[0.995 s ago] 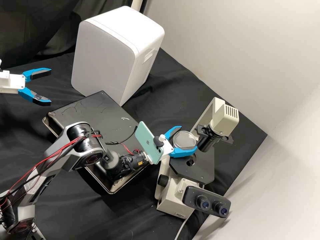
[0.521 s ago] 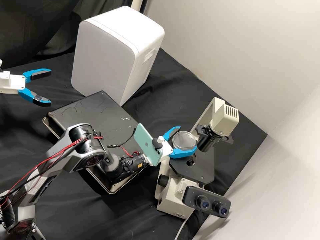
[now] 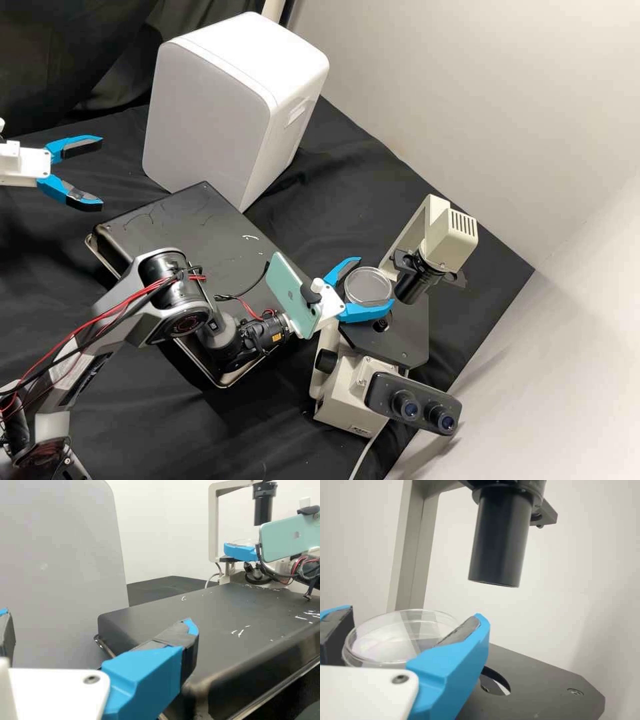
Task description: Place the petri dish on the microscope
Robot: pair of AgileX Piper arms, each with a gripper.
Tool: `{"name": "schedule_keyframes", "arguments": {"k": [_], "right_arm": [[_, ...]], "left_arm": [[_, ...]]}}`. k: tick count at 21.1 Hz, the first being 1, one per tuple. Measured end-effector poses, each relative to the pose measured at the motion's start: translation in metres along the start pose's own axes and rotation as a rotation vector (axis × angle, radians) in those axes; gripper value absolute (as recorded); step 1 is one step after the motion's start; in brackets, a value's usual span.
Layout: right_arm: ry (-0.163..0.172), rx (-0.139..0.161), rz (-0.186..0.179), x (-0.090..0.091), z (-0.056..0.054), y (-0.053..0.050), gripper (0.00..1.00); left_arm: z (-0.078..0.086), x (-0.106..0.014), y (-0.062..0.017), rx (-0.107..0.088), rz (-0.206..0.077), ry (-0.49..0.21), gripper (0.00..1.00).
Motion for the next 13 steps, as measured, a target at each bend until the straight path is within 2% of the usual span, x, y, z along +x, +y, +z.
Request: {"name": "schedule_keyframes", "arguments": {"k": [6,9,13], "right_arm": [[-0.002,0.001,0.000,0.0000,-0.0001,0.0004,1.00],[-0.011,0.000,-0.010,0.0002,-0.0014,0.0019,1.00],[-0.020,0.000,-0.021,0.0004,-0.0030,0.0039,1.00]], "left_arm": [[-0.0009,0.0002,-0.0004,0.001,-0.002,0.004,1.00],[-0.0012,0.0009,-0.0022,0.001,-0.013,0.006,1.00],[-0.0012,0.0009,-0.0021,0.001,-0.013,0.006,1.00]]}}
